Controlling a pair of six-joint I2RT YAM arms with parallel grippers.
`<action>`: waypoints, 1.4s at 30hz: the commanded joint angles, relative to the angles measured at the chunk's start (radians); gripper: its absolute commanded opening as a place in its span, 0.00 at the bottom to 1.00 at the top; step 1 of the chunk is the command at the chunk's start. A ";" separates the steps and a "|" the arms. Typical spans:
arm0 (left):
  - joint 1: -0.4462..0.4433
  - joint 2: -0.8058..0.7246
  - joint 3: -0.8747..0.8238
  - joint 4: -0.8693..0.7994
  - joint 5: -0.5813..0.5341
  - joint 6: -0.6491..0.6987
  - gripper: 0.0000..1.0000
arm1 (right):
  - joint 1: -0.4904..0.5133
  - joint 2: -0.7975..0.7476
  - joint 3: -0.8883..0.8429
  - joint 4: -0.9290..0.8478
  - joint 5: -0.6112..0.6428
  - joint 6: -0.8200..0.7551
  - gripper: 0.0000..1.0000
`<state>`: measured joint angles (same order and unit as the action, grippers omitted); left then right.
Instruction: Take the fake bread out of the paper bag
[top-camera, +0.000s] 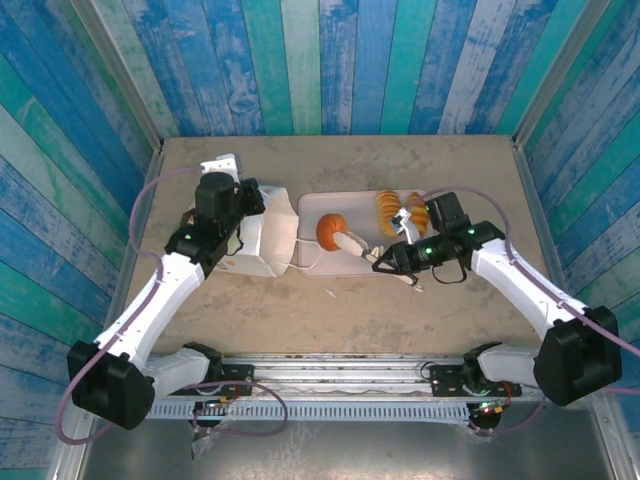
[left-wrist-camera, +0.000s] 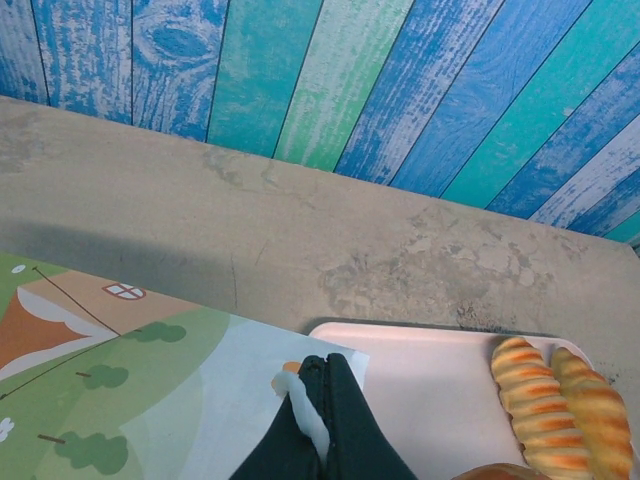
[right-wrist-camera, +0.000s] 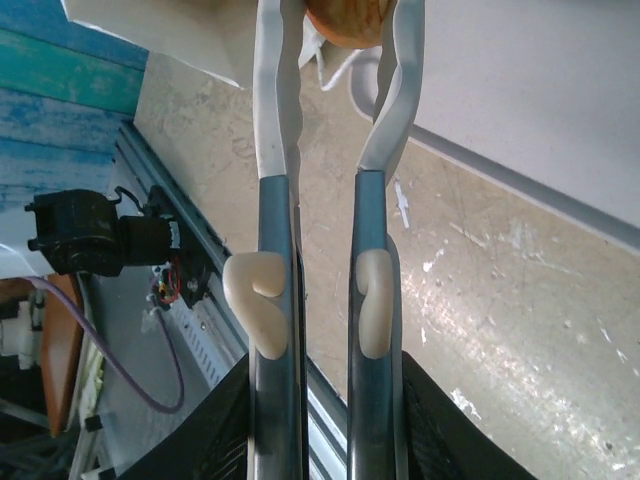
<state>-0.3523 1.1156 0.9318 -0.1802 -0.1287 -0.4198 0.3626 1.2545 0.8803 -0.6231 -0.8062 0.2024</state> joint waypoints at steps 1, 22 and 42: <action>0.003 -0.047 -0.008 0.007 0.009 0.000 0.00 | -0.036 -0.028 -0.036 0.076 -0.118 0.045 0.34; 0.004 -0.065 -0.020 0.020 0.000 -0.005 0.00 | -0.142 0.051 -0.128 0.003 -0.027 0.040 0.46; 0.003 -0.094 -0.018 0.015 -0.016 0.016 0.00 | 0.281 0.162 0.395 -0.452 0.804 -0.101 0.52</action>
<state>-0.3523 1.0603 0.9150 -0.1799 -0.1360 -0.4194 0.5968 1.3563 1.2270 -0.9646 -0.1852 0.1329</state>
